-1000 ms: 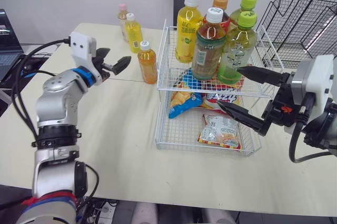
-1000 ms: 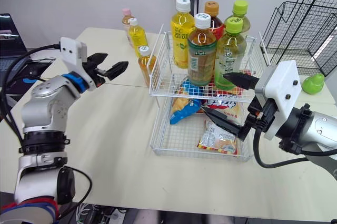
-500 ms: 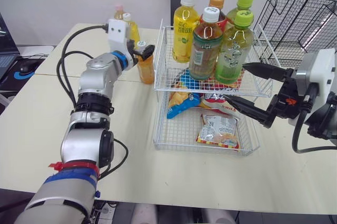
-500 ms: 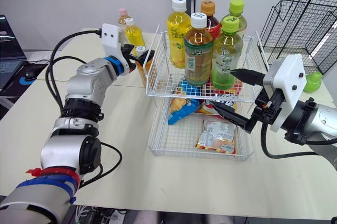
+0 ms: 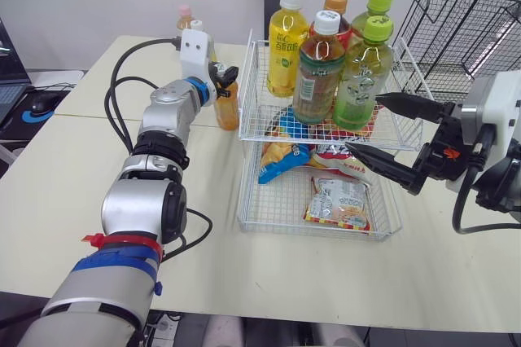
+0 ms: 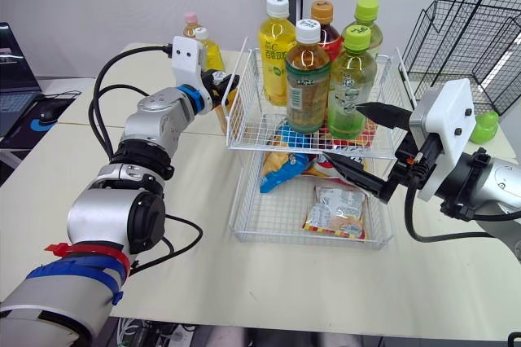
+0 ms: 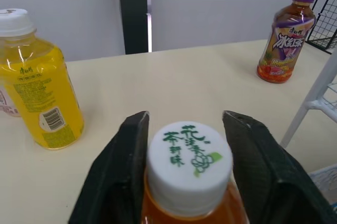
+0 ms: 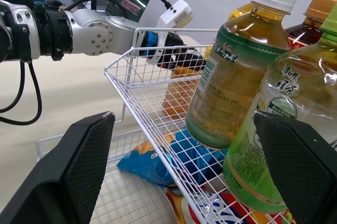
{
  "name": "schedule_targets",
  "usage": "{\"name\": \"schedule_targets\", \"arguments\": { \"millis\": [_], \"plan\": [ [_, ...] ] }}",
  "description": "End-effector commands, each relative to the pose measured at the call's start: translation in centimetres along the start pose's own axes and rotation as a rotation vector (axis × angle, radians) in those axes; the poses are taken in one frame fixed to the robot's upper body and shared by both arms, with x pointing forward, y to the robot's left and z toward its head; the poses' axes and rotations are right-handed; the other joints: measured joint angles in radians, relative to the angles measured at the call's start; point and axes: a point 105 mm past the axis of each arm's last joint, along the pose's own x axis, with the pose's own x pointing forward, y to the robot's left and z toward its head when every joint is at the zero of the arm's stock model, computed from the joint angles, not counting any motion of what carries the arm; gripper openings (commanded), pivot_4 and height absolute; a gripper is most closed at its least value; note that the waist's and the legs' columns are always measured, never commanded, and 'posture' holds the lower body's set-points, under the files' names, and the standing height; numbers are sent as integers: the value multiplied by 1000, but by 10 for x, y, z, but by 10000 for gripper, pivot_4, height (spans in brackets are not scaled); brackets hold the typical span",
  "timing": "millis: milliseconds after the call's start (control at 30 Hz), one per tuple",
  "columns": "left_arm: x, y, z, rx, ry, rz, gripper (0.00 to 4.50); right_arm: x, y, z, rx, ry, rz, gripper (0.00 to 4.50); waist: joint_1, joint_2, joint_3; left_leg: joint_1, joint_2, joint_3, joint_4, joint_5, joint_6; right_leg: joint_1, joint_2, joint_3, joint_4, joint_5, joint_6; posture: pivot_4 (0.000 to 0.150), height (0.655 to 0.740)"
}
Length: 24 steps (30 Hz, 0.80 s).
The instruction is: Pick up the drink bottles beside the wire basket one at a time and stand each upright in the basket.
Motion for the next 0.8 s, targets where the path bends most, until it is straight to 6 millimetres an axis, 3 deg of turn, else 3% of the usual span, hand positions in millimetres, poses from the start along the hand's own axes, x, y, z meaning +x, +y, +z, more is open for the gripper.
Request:
{"name": "schedule_targets", "arguments": {
  "millis": [33, 233, 433, 800],
  "plan": [
    [1, -3, 24, 41, -77, -11, 13684, -2, 2, 7, -29, -25, -4, 45000, 0, 0, 0, 0, 0, 0, 0, 0, 0, 0, 0, 0, 0, 0, 0, 1500, 7400],
    [-8, 7, 39, 82, -116, -7, 13693, -2, 3, 8, -33, -25, 0, 45000, -1, 0, 0, 0, 0, 0, 0, 0, 0, 0, 0, 0, 0, 0, 0, 1500, 7400],
    [-28, 13, 61, 144, -136, -48, 13693, -4, 3, 8, -43, -18, 1, 45000, -2, 0, 0, -1, 1, 0, -1, 1, -1, -2, 0, 0, 0, 0, 0, 1500, 7400],
    [-71, 15, 77, 217, -85, -129, 13693, -5, 6, 8, -37, -25, 22, 45000, 0, 0, 0, -1, 1, -1, 0, 1, -1, -1, 0, -1, 0, 0, 0, 1500, 7400]
  ]
}}
